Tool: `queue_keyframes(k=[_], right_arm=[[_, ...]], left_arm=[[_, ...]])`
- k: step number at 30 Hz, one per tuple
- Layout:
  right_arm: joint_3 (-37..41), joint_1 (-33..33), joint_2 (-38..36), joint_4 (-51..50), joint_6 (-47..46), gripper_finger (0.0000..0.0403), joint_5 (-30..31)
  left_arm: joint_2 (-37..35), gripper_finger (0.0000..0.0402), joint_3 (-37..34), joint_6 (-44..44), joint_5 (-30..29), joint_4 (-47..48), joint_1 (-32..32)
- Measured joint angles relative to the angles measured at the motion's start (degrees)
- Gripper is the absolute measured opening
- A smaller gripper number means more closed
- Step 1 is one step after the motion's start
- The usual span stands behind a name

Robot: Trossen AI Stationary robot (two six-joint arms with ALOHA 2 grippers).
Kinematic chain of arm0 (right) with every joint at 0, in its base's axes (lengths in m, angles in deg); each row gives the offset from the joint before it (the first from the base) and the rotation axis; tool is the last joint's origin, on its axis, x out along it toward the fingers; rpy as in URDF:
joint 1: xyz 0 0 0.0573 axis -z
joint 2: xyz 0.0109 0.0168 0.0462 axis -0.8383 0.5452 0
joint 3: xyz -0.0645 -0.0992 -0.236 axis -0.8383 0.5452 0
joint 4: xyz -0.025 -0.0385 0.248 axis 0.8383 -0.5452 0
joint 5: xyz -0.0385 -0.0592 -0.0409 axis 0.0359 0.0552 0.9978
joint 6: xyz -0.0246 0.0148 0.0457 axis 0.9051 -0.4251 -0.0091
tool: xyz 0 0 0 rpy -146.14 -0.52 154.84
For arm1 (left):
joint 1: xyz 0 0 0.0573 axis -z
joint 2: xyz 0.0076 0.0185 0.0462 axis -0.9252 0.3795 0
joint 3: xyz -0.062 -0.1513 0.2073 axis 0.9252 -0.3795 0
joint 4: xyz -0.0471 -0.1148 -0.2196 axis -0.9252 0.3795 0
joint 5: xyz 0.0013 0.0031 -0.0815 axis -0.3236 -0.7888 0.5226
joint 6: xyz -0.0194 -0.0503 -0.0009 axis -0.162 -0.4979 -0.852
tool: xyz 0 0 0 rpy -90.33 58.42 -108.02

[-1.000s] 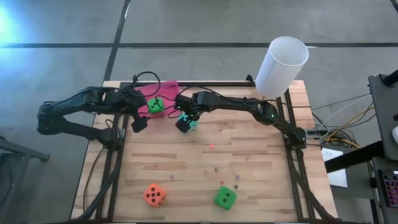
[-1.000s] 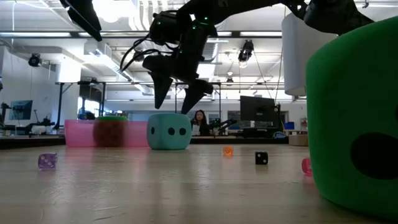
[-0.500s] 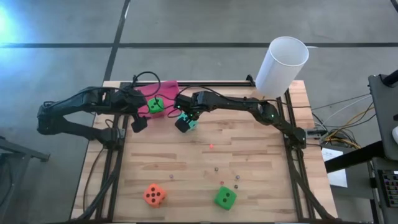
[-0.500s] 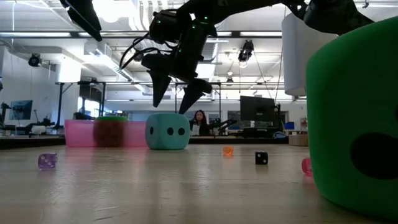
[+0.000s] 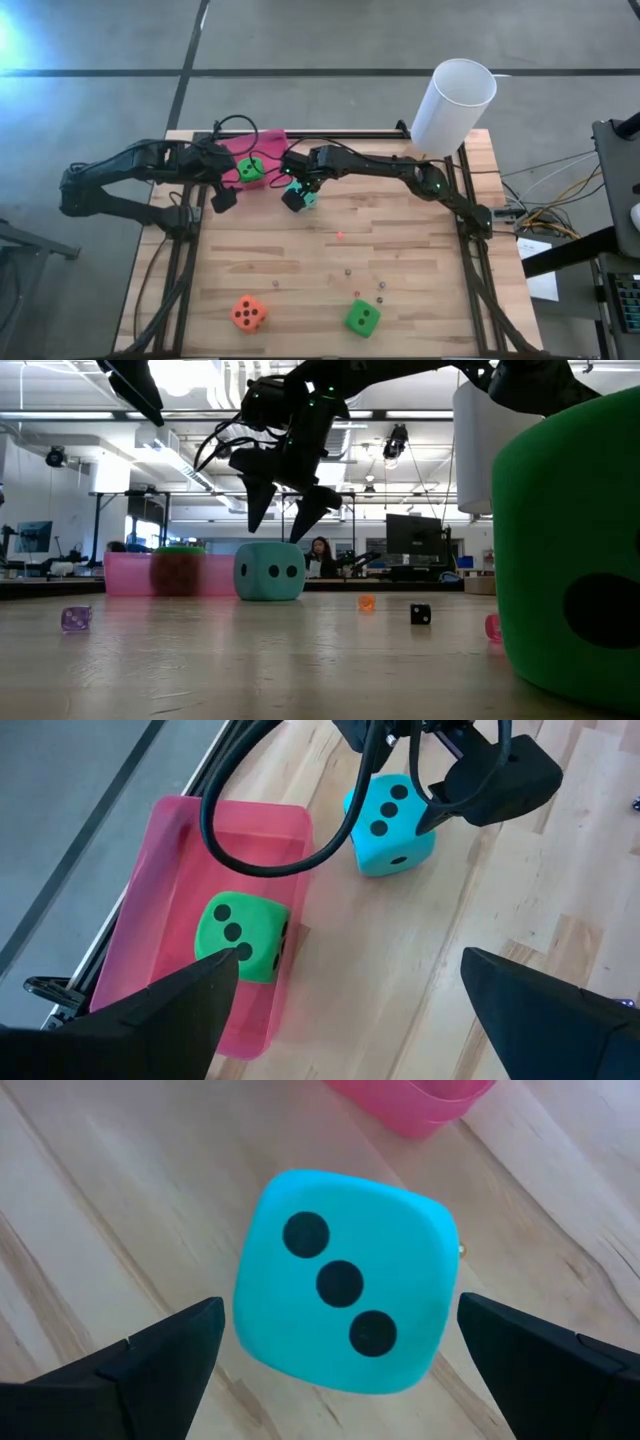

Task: Pick & Place Dice
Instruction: Put the big blue dice into the red bin

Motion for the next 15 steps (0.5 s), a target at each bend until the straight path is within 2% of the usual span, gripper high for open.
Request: queue_keyframes(k=[15], right_arm=[[2.76, 0.02, -0.05, 1.23, -0.35, 0.04, -0.45]], left_arm=[[0.01, 0.0383, 0.0, -0.02, 0.0, 0.0, 0.01]])
